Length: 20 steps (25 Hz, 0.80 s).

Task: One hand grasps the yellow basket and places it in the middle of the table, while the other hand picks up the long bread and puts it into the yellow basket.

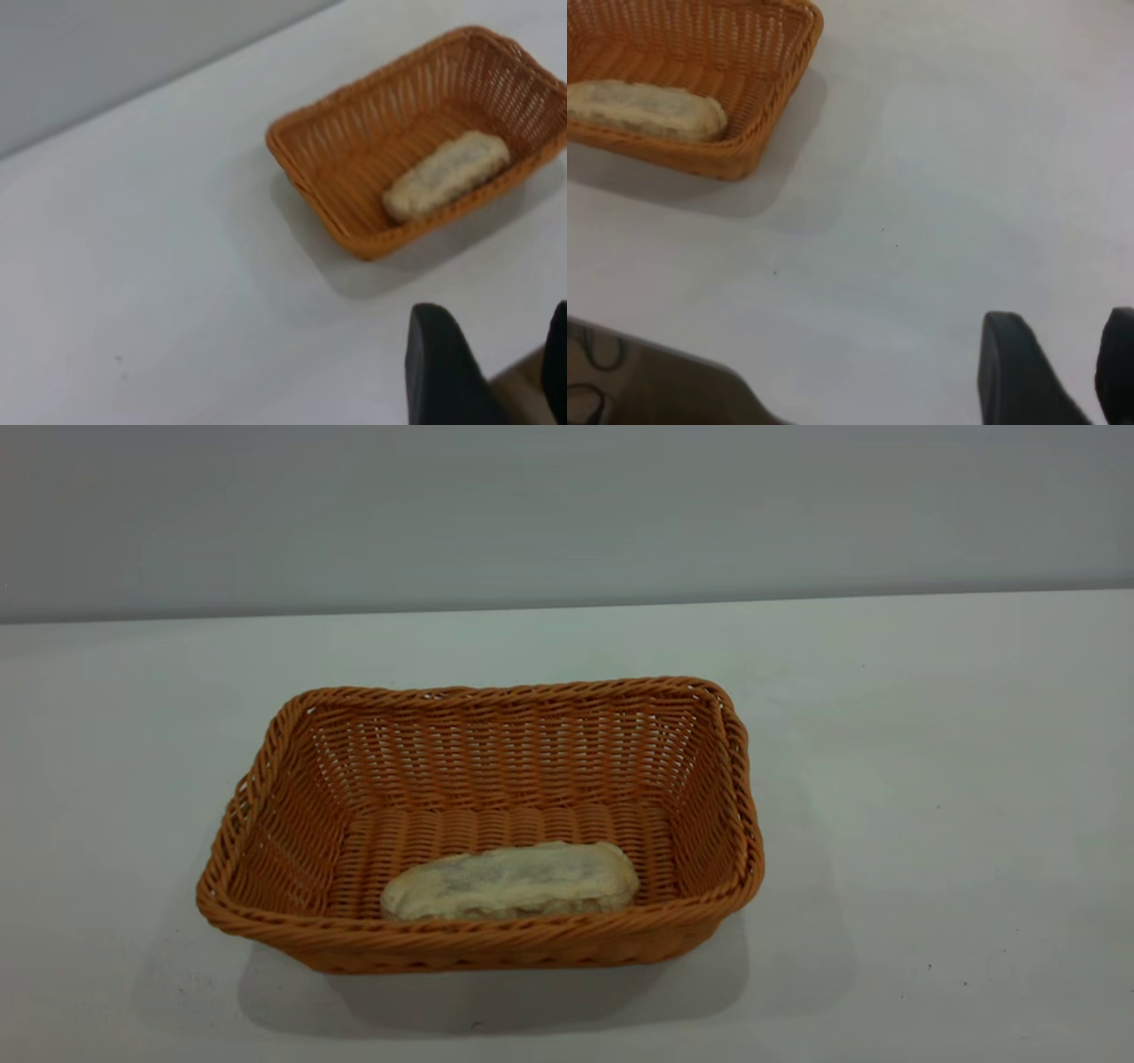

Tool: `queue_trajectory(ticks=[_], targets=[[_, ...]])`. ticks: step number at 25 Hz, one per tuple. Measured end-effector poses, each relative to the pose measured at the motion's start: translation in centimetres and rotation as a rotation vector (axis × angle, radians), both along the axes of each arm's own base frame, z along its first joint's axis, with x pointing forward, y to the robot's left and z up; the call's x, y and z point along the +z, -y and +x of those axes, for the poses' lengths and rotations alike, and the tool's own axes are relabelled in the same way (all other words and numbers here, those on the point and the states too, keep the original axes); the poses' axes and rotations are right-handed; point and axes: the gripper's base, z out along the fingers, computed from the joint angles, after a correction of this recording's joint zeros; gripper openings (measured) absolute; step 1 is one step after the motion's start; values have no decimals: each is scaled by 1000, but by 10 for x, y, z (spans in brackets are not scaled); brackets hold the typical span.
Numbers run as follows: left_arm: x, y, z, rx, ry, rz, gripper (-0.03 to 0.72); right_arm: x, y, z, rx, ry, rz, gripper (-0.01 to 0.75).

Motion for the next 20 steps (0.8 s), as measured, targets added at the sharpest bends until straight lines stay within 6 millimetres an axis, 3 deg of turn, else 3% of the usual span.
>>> queue_trajectory(ticks=[6,20], targets=[[-31,1,0,-16,-25,16,337,0,0,0,1,1,-1,266],[-59,5,12,-35,-114,61,335,0,0,0,1,2,-2,266]])
